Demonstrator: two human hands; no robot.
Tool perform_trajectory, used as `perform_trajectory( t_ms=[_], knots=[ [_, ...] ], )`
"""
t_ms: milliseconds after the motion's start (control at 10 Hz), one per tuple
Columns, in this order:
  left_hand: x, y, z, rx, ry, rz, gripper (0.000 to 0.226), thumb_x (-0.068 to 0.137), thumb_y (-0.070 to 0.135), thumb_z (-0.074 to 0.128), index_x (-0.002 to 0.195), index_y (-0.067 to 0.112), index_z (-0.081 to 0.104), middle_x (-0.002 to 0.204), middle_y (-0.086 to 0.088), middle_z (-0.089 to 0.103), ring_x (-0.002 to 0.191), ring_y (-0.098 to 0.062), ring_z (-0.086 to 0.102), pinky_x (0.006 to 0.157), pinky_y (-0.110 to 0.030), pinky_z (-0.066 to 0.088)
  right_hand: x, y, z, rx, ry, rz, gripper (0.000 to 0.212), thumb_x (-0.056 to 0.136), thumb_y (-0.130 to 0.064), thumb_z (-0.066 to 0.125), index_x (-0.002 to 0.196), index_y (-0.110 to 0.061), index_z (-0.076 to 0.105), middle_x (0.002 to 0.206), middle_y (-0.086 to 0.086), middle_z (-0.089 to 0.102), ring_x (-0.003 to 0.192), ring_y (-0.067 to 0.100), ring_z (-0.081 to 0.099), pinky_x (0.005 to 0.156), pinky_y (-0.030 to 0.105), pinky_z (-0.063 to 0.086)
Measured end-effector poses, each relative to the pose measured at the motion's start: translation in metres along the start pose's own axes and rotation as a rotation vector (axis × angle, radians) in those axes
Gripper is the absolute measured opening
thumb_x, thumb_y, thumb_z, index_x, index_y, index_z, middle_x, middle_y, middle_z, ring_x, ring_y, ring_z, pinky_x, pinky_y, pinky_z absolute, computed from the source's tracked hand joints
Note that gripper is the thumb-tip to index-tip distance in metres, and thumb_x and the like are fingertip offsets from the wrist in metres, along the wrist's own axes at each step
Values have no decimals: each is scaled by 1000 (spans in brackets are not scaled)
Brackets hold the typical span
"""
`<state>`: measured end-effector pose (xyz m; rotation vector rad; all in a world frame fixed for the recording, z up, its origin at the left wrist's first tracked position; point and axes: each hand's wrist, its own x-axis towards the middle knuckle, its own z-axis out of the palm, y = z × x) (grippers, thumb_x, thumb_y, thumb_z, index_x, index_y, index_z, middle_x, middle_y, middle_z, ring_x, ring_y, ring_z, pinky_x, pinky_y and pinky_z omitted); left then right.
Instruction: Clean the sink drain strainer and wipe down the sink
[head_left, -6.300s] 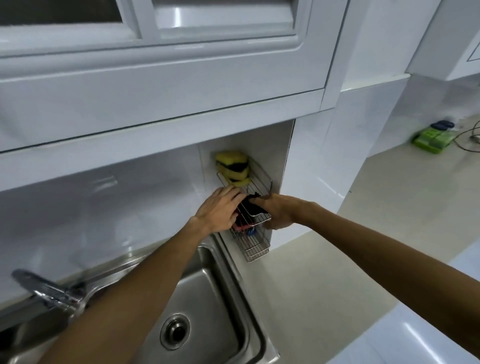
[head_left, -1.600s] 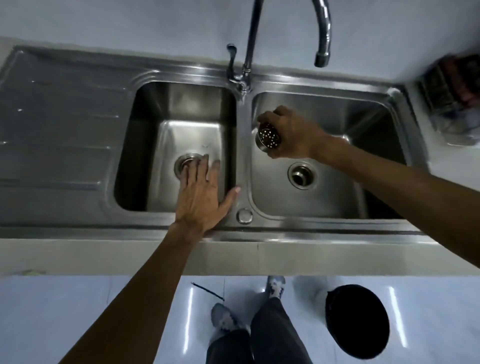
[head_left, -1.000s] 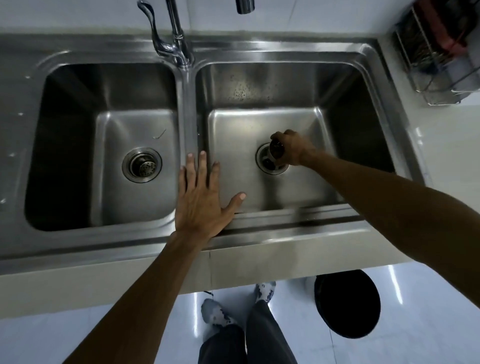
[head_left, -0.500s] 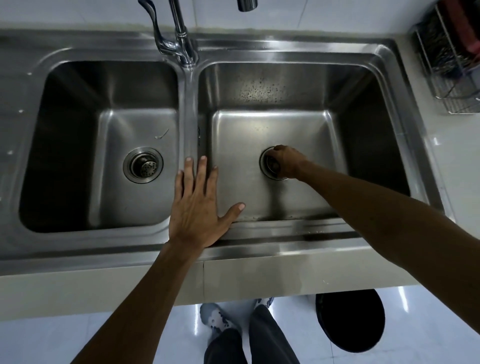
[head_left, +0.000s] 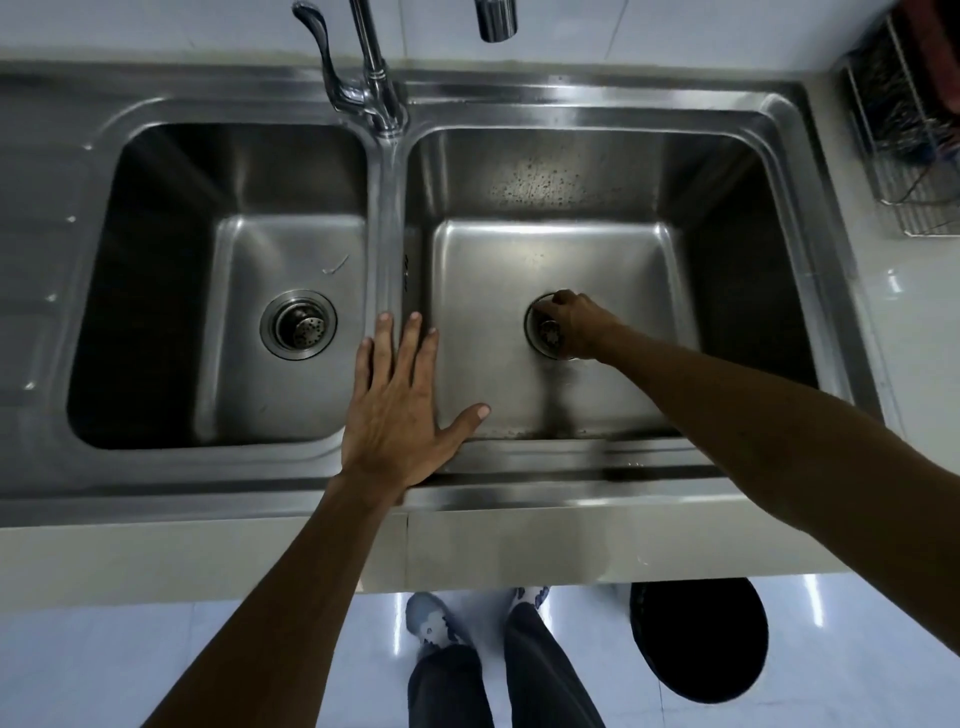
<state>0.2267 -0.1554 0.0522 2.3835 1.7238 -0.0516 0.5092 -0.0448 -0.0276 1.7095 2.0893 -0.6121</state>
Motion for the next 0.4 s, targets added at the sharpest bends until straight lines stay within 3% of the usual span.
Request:
perform_trajectory(
  t_ms=[200, 400],
  knots=[
    [0, 0, -4, -2, -50, -4, 105, 84, 88, 16, 159, 15, 13, 168, -9, 2, 153, -30, -13, 122, -47, -8, -37, -21, -4, 221, 36, 133, 67, 85, -29, 73, 142, -7, 46, 145, 17, 50, 132, 34, 48, 108, 41, 43],
    [-14, -8, -43, -8, -255, 42, 110, 76, 90, 6, 160, 19, 0, 165, -6, -19, 149, -31, -25, 120, -48, -17, -112, -70, -30, 239, 56, 211, 64, 99, -50, 49, 144, -6, 46, 149, 17, 46, 137, 33, 44, 113, 41, 38]
  ],
)
